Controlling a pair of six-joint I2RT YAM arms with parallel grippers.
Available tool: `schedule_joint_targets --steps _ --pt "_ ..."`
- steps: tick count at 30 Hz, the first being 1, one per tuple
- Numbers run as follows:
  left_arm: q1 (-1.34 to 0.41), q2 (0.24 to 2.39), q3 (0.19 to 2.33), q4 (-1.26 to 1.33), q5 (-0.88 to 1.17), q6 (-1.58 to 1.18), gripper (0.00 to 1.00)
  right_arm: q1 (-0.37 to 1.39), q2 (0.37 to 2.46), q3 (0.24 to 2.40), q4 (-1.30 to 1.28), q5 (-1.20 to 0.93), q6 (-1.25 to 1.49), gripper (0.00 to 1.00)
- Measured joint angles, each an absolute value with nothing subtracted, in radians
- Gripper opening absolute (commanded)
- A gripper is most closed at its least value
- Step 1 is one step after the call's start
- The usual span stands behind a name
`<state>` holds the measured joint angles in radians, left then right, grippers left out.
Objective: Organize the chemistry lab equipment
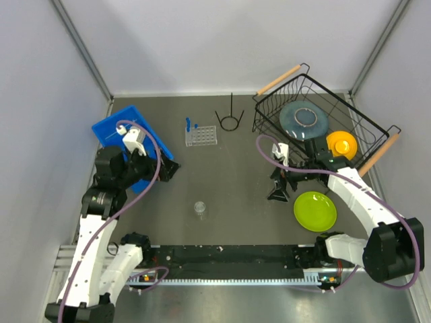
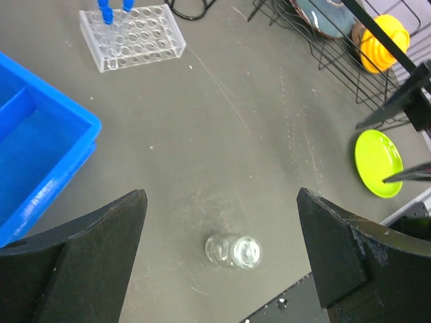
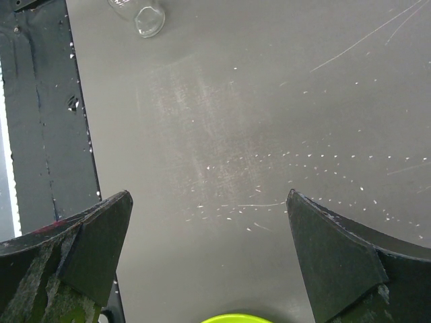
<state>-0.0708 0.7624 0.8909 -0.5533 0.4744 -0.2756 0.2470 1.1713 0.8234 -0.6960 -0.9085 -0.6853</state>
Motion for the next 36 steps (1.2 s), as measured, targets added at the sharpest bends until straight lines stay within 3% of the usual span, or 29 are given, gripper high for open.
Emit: schedule_joint_targets --steps 10,15,25,36 --pt "-0.306 0.663 0.838 -0.678 0.382 -0.333 0.99 0.247 1.174 0.803 -0.699 -0.909 -0.702 0.99" --pt "-0.510 0.686 0.832 -0.713 0.245 -0.377 0.99 0.246 1.195 0.803 -0.698 -0.909 -0.706 0.99" --pt "-0.883 1.000 0.938 -0.846 -0.116 -0.435 0.99 0.236 1.207 0.798 -0.698 -0.909 -0.706 0.99" --pt "-0.992 1.266 0.999 -0.873 -0.203 -0.470 0.99 0.233 1.214 0.798 -0.698 -0.908 -0.706 0.99"
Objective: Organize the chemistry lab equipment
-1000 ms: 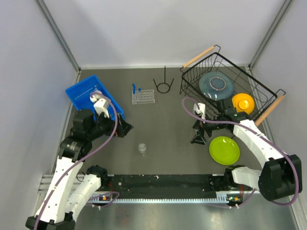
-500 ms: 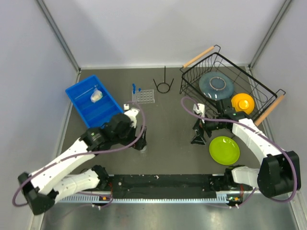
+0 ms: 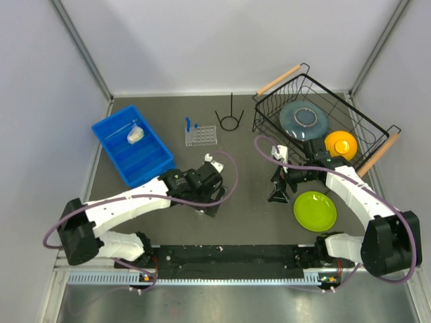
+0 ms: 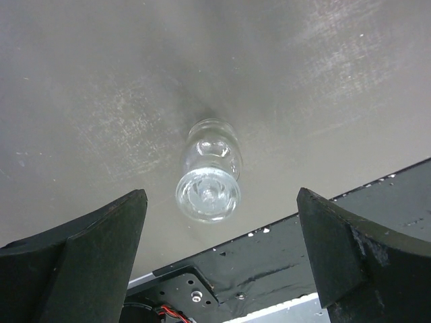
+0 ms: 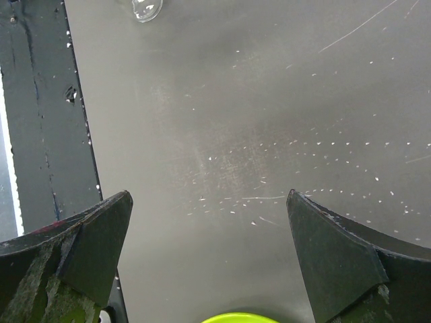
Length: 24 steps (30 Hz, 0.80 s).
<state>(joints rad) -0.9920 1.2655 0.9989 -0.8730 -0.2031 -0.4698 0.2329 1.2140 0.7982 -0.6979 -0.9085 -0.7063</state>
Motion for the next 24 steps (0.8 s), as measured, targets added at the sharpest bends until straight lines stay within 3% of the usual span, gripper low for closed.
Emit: schedule_joint_targets --steps 24 --pt "-0.996 1.526 0.979 -0.816 -0.176 -0.524 0.97 0.233 1.223 0.798 -0.698 -0.908 -0.706 0.99"
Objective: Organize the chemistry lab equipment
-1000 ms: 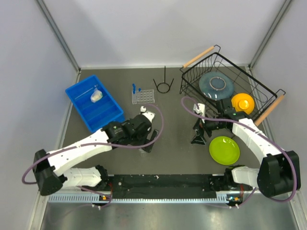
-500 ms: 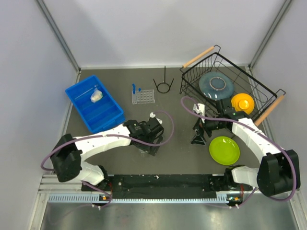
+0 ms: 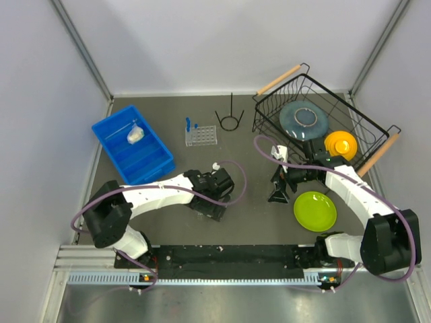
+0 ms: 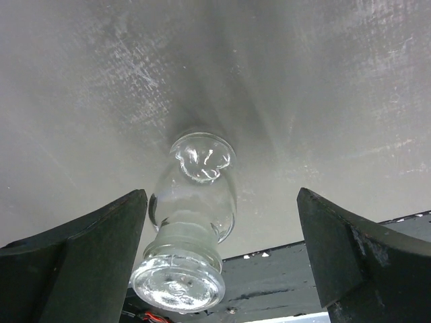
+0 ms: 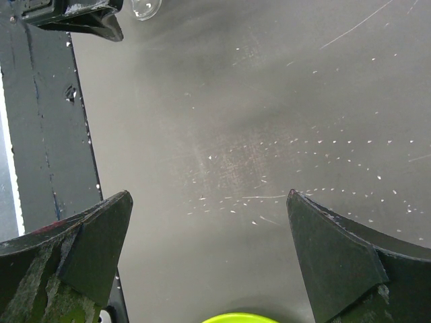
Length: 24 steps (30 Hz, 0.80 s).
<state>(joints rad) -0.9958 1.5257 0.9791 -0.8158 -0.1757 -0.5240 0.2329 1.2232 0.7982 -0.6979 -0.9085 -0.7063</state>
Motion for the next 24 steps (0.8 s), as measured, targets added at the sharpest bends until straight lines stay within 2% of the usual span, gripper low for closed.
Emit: schedule_joint_targets --steps 5,7,8,12,13,17,20,24 --pt "-0.996 1.531 0.971 -0.811 -0.176 -0.537 0.90 0.233 1.231 0.798 -0.698 -0.908 -0.706 0.99" --pt "-0.996 1.531 0.970 -0.811 -0.177 -0.545 0.79 0.233 1.234 0.799 -0.698 -0.908 -0.706 0.99" --pt "-0.996 1.531 0.968 -0.810 -0.178 -0.548 0.71 0.233 1.234 0.798 -0.698 -0.908 -0.706 0.99" --pt "-0.996 1.531 0.966 -0.812 -0.185 -0.559 0.62 0.233 1.234 0.798 -0.698 -0.908 -0.706 0.99" --pt "-0.996 1.531 0.966 -0.812 -0.187 -0.561 0.55 0.233 1.234 0.798 -0.698 -0.908 -0.706 0.99" --pt "-0.996 1.531 0.966 -0.815 -0.199 -0.572 0.40 0.233 1.234 0.798 -0.698 -0.908 -0.706 0.99" --pt "-0.996 1.530 0.966 -0.815 -0.203 -0.575 0.35 0.233 1.234 0.798 -0.698 -0.908 -0.706 0.99" --pt "-0.996 1.509 0.966 -0.817 -0.212 -0.575 0.34 0.233 1.234 0.799 -0.698 -0.908 -0.706 0.99"
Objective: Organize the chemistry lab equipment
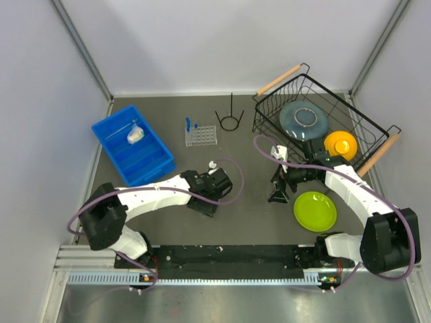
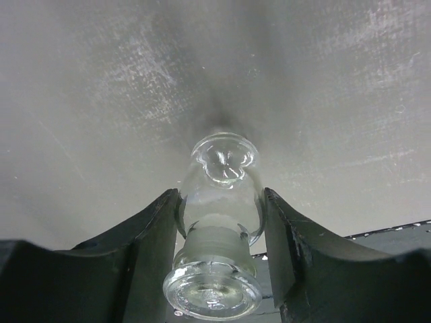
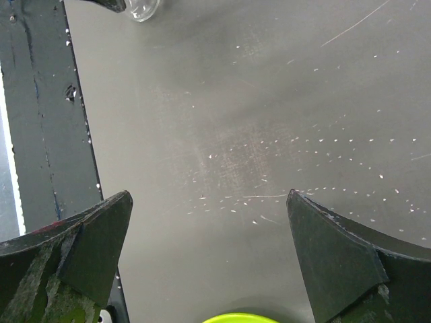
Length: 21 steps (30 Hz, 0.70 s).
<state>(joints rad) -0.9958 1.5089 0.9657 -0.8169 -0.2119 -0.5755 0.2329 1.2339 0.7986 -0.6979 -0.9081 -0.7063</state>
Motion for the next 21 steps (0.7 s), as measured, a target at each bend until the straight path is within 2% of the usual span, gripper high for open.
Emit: schedule_joint_targets --steps 7,16,21 --pt "-0.931 1.409 0.979 -0.821 -0.213 -0.539 0.33 0.233 1.234 0.799 -0.698 -0.908 -0.706 0.99" --pt "-0.523 1.254 1.094 -0.831 -0.133 -0.382 0.33 0.233 1.234 0.798 -0.698 -0.908 -0.706 0.99" --pt "-0.294 1.265 1.195 -0.830 -0.094 -0.304 0.33 0.233 1.234 0.799 -0.699 -0.909 -0.706 0.99"
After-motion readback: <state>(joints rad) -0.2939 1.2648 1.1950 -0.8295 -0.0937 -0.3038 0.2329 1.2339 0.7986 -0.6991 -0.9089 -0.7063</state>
